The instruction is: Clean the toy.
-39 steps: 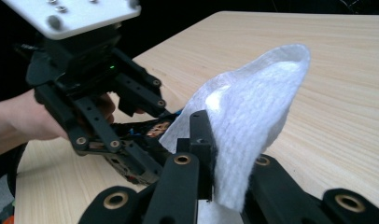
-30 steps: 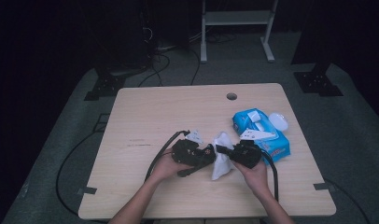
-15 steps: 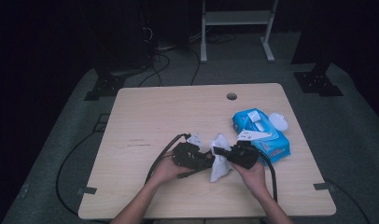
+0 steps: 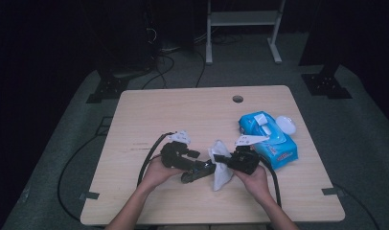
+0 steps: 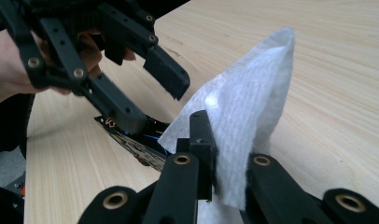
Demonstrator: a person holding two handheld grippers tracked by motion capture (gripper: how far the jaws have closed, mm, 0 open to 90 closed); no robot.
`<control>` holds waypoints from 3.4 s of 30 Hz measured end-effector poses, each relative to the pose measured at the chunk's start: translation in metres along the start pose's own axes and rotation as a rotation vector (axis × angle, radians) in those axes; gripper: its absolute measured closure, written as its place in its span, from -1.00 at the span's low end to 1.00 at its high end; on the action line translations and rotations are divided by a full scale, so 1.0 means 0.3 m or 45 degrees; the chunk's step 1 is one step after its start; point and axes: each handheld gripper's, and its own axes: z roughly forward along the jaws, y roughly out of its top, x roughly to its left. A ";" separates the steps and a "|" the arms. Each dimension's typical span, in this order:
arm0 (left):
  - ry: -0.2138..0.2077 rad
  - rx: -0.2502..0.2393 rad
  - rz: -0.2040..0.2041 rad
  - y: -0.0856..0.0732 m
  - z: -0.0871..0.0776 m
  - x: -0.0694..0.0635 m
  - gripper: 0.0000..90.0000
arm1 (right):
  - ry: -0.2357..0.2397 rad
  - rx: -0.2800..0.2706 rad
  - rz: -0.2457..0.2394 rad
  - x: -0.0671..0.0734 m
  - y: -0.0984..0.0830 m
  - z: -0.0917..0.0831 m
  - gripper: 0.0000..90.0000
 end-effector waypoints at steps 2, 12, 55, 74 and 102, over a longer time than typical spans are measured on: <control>-0.009 0.015 -0.020 -0.011 0.005 0.004 0.07 | 0.001 0.012 0.003 0.001 -0.001 0.006 0.91; -0.058 -0.032 -0.092 -0.045 0.018 0.010 0.03 | -0.007 0.042 -0.038 0.011 -0.003 -0.003 0.91; 0.086 0.138 0.164 -0.097 0.140 -0.164 -0.36 | -0.062 0.125 -0.149 0.112 -0.127 -0.196 0.91; 0.147 0.248 0.222 -0.095 0.222 -0.182 -0.65 | -0.094 0.098 -0.094 0.063 -0.159 -0.231 0.90; 0.167 0.210 0.293 -0.081 0.195 -0.194 -0.42 | -0.079 0.061 -0.053 0.054 -0.159 -0.242 0.90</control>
